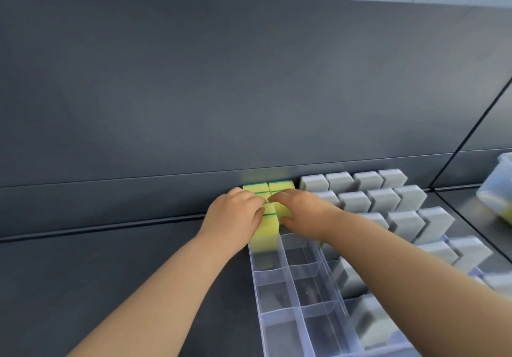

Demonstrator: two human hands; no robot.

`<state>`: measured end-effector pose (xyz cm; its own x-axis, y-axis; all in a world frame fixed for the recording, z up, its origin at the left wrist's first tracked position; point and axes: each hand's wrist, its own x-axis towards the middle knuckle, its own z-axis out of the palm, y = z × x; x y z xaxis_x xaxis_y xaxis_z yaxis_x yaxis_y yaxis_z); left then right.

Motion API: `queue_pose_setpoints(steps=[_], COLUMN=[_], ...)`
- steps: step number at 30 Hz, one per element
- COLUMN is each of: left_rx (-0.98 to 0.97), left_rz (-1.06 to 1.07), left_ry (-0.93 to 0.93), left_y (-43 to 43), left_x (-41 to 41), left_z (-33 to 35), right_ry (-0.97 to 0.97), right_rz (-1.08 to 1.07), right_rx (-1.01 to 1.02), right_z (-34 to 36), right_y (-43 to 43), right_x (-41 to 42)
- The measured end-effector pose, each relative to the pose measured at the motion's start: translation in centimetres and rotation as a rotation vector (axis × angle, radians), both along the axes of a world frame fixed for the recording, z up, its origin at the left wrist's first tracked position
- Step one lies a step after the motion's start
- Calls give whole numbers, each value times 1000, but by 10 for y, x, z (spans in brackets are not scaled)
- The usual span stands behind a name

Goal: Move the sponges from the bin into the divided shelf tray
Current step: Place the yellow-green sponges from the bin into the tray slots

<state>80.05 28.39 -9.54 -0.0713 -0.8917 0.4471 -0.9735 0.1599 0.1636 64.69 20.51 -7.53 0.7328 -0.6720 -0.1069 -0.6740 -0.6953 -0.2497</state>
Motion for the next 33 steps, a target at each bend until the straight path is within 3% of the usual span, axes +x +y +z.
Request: queue_pose_setpoints(steps=[10, 22, 33], left_rx=[-169, -129, 10], left_rz=[-243, -505, -543], left_ry=[-77, -35, -11], left_y=[-6, 27, 42], left_x=[-77, -329, -515], left_z=[72, 58, 18], right_ry=[-368, -389, -388], right_rz=[-386, -715, -892], right_rx=[-197, -171, -86], right_z=[49, 28, -8], right_y=[33, 116, 176], right_x=[-101, -361, -558])
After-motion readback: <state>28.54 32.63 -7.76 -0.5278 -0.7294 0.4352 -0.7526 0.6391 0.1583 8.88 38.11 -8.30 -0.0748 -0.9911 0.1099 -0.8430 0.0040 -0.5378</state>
